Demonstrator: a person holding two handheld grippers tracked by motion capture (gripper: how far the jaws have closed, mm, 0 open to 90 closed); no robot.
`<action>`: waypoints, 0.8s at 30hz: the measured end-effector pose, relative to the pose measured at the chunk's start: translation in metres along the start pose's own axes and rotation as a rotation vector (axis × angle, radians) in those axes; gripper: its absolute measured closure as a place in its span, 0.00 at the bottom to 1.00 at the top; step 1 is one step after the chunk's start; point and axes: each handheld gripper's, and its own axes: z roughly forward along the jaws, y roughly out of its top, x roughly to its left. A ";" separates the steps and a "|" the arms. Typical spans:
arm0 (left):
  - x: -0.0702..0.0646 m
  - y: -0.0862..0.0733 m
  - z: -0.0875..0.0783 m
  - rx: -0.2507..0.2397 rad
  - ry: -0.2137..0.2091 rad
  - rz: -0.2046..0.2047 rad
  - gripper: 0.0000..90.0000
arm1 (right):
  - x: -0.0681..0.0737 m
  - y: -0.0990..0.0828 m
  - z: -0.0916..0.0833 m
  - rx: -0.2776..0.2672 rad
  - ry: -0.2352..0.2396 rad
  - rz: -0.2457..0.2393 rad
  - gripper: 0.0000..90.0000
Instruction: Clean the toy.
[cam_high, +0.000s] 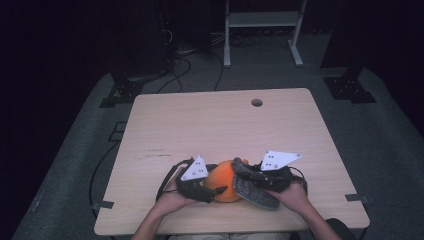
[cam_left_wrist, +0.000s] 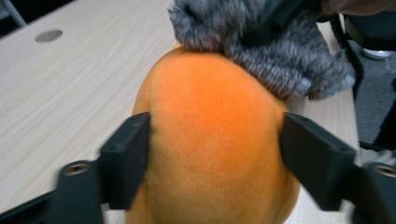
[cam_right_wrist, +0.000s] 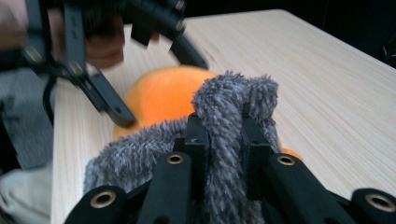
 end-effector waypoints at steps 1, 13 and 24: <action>0.005 0.000 0.000 -0.008 -0.009 -0.053 0.18 | 0.001 -0.001 0.001 0.007 -0.004 -0.009 0.85; -0.009 0.000 0.006 0.007 0.136 0.151 0.43 | -0.008 -0.009 0.000 -0.021 -0.011 0.025 0.85; 0.003 -0.017 0.003 -0.025 0.046 0.095 0.41 | -0.010 -0.007 0.002 -0.052 0.002 0.054 0.85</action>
